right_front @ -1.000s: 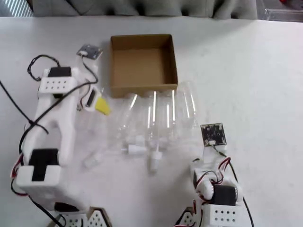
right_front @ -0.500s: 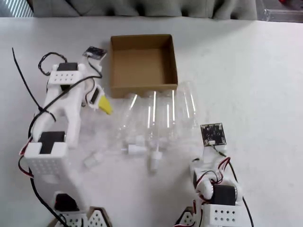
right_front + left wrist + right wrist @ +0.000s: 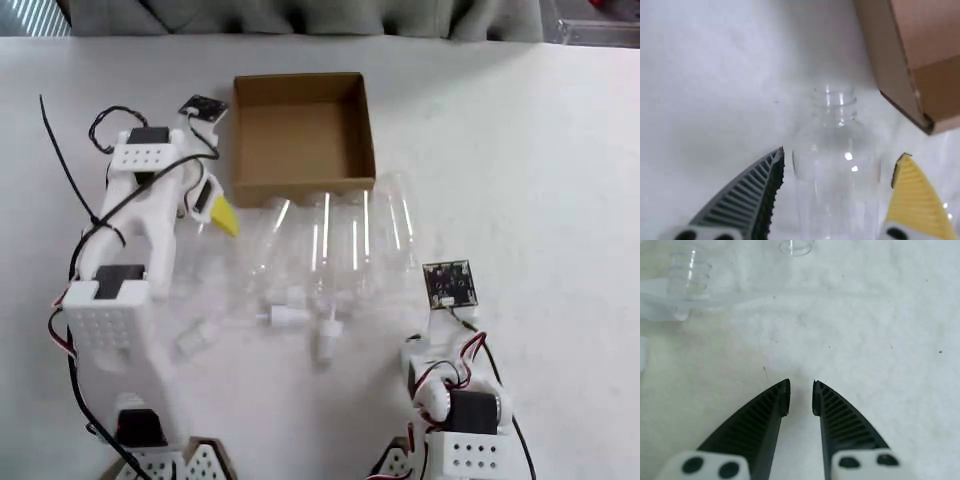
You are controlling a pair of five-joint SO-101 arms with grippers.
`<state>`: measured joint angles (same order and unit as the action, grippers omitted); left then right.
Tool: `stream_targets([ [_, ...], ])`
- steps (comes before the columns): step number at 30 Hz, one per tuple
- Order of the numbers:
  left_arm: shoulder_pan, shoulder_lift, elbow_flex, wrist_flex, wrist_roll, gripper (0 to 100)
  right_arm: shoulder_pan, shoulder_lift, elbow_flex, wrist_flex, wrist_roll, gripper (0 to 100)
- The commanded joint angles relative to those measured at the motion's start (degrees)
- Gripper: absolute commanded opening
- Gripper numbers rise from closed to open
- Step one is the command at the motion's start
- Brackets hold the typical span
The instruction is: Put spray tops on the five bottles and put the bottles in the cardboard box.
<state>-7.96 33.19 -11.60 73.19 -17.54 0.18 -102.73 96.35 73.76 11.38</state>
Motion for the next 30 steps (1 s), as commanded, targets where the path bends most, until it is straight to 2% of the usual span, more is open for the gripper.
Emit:
stream_targets([
  [1, 0.1, -0.3, -3.3, 0.8, 0.5, 33, -0.1, -0.3, 0.5, -1.1, 0.5, 5.7],
  [3, 0.1, 0.0, -3.2, 0.7, 0.4, 27, -0.1, -0.3, 0.5, -1.1, 0.5, 5.7],
  [8, 0.7, 0.0, -2.8, 0.7, 0.4, 2, -0.1, -0.3, 0.5, -1.1, 0.5, 5.7],
  [18, 0.5, -3.8, -3.5, 5.5, 0.9, 2, -0.1, -0.3, 0.5, -1.1, 0.5, 5.7],
  [30, 0.0, -12.3, -2.9, 15.3, 0.9, 2, -0.1, -0.3, 0.5, -1.1, 0.5, 5.7],
])
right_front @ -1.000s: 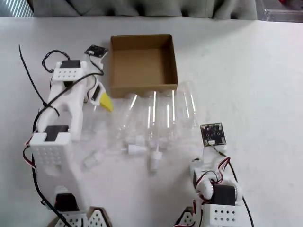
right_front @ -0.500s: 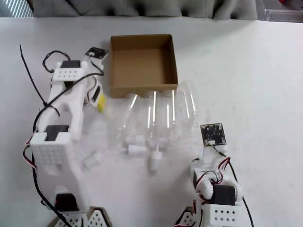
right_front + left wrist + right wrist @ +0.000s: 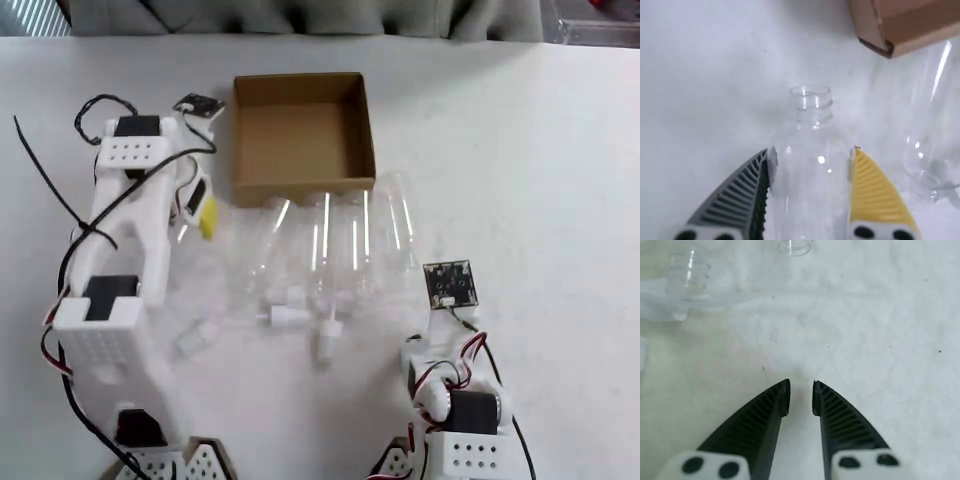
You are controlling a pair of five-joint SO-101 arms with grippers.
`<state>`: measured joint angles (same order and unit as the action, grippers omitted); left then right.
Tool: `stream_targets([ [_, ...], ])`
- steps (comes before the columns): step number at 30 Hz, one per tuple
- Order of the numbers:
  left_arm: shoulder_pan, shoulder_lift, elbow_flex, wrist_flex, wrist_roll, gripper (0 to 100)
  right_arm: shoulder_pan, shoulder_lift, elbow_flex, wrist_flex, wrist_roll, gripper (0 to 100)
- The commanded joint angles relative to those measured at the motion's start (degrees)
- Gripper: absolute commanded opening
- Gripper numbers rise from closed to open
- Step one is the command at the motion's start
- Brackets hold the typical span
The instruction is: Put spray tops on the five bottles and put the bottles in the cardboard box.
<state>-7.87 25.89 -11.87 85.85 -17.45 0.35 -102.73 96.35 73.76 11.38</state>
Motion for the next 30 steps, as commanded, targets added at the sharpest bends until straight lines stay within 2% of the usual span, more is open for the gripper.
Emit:
stream_targets([
  [1, -0.5, -5.7, -1.4, 2.3, 0.8, 2, -0.3, -0.3, 0.5, -1.1, 0.5, 5.7],
  [6, -0.8, -14.2, 8.6, -1.8, 0.8, 2, -0.3, -0.3, 0.5, -1.1, 0.5, 5.7],
  [14, -0.6, -28.3, 30.5, -16.1, 0.8, 2, -0.6, -0.3, 0.5, -1.1, 0.4, 5.8],
  [18, -0.8, -29.2, 34.5, -19.8, 1.3, 2, -1.2, -0.3, 0.5, -1.1, 0.7, 5.9],
  [20, -0.8, -29.3, 35.4, -21.3, 3.8, 2, -2.3, -0.3, 0.5, -1.1, 0.7, 5.7],
  [25, -2.6, -29.6, 34.6, -21.3, 5.3, 2, -4.4, -0.3, 0.5, -1.1, 0.5, 5.6],
  [30, -4.6, -29.6, 34.7, -21.4, 5.3, 2, -3.6, -0.4, 0.5, -1.1, 0.7, 5.6],
])
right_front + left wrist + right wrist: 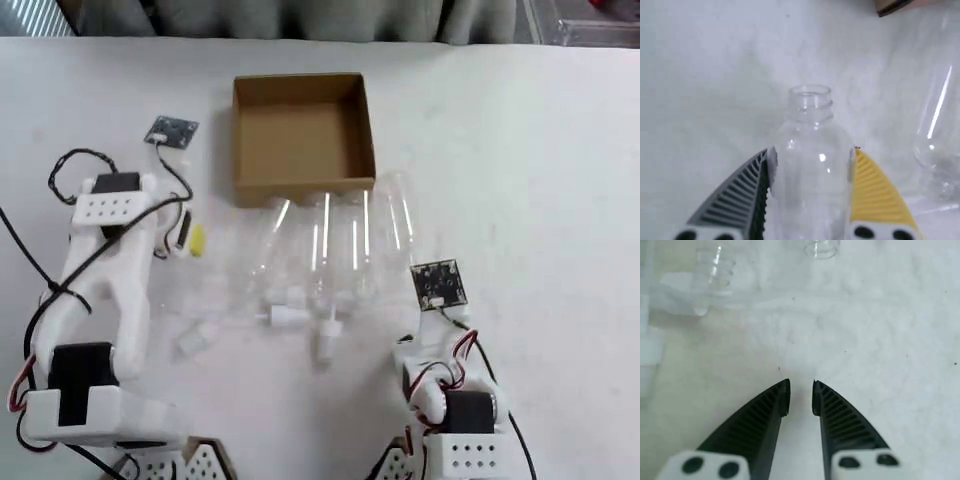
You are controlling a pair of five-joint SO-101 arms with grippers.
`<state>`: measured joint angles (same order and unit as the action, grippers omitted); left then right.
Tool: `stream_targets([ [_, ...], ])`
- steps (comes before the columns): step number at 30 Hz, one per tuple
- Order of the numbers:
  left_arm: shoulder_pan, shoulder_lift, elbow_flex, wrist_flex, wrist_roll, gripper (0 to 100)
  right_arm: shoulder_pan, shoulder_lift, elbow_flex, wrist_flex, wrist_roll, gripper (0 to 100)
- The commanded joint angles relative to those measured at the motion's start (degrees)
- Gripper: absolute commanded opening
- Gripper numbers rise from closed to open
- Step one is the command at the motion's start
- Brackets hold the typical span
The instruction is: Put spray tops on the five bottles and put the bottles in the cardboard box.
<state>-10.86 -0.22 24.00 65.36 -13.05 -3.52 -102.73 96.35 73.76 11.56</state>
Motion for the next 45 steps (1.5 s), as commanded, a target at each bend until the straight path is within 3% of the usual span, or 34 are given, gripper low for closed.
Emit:
stream_targets([
  [1, -1.6, -3.5, -1.0, -0.8, 0.9, 2, 0.7, -0.4, 0.5, -1.1, 0.5, 5.9],
  [5, -1.6, -3.5, -0.6, -0.8, 0.9, 2, 0.8, -0.5, 0.0, -1.1, 0.6, 6.0],
  [10, -1.6, -3.5, 0.6, -2.0, 0.9, 2, 5.9, -0.6, -5.1, -5.8, 1.1, 6.0],
  [14, -3.9, -3.5, 1.0, -3.4, 0.9, 2, 9.4, -0.6, -5.5, -16.3, 12.7, 5.9],
  [21, -3.9, -3.5, 2.7, -6.2, 0.9, 2, 11.3, -0.2, -7.5, -23.3, 13.2, 5.5],
  [30, -5.4, -10.3, 5.6, -6.5, 4.3, 2, -1.6, 0.0, -16.4, -13.7, 13.2, 5.9],
  [36, -5.3, -17.1, 12.3, -11.3, 4.7, 2, -9.4, 0.7, -17.8, -14.2, 16.2, 5.7],
  [42, -5.0, -19.9, 13.9, -11.9, 4.7, 2, -12.3, 16.3, -24.8, -18.3, 15.9, 5.6],
  [45, -5.0, -19.9, 14.1, -12.8, 4.7, 2, -12.4, 28.3, -31.5, -18.5, 11.2, 5.6],
])
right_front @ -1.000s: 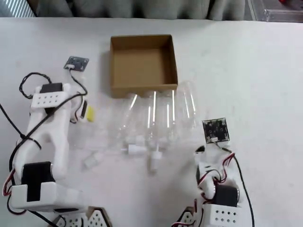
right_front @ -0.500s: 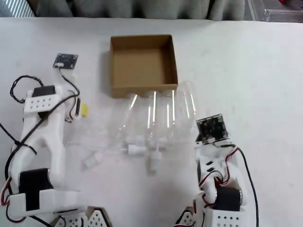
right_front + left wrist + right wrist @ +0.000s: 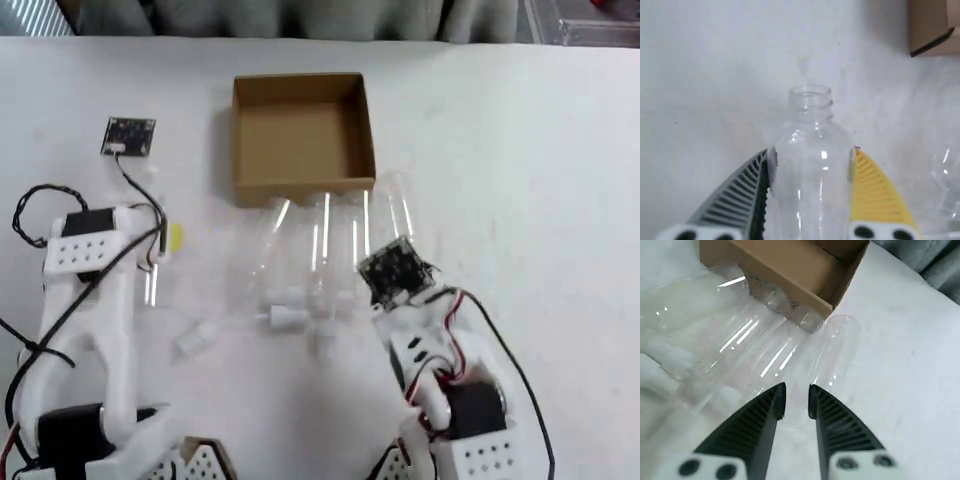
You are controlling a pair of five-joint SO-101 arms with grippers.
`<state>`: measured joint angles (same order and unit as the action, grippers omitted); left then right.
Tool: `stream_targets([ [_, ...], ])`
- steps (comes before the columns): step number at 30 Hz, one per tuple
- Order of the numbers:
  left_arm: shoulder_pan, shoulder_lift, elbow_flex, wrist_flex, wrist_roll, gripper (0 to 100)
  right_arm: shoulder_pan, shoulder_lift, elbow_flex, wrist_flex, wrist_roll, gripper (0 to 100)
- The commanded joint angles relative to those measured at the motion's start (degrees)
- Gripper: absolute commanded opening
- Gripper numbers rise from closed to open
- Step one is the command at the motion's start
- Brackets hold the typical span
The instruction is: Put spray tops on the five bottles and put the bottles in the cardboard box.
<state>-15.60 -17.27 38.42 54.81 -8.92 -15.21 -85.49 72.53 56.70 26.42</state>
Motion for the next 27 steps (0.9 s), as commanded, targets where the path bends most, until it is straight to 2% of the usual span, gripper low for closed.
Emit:
stream_targets([
  [1, -0.2, -2.9, -0.4, -2.7, 0.6, 2, -0.7, 14.5, -9.8, -1.4, -5.9, 5.7],
  [5, -0.2, -2.9, -0.4, -2.9, 0.6, 2, -4.7, 24.7, -17.5, 2.2, -10.2, 6.0],
  [6, -0.2, -2.9, -0.4, -2.9, 0.6, 2, -6.8, 26.1, -18.5, 3.5, -9.5, 6.0],
  [10, -0.2, -2.9, -0.4, -2.9, 0.6, 2, -16.5, 29.5, -19.2, 6.5, 0.9, 6.0],
  [14, -0.6, -2.9, -0.4, -4.0, 0.6, 2, -22.4, 30.6, -16.9, 6.1, 1.8, 6.0],
  [19, -0.6, -2.9, -0.4, -4.1, 0.6, 2, -29.0, 31.2, -9.7, -1.5, 2.0, 6.6],
  [24, -0.7, -2.9, -0.4, -4.9, 0.6, 2, -29.7, 31.3, -3.4, -8.8, 3.0, 20.1],
  [27, -1.7, -2.9, -0.4, -4.9, 0.6, 2, -29.8, 31.3, -2.5, -10.9, 4.9, 19.7],
])
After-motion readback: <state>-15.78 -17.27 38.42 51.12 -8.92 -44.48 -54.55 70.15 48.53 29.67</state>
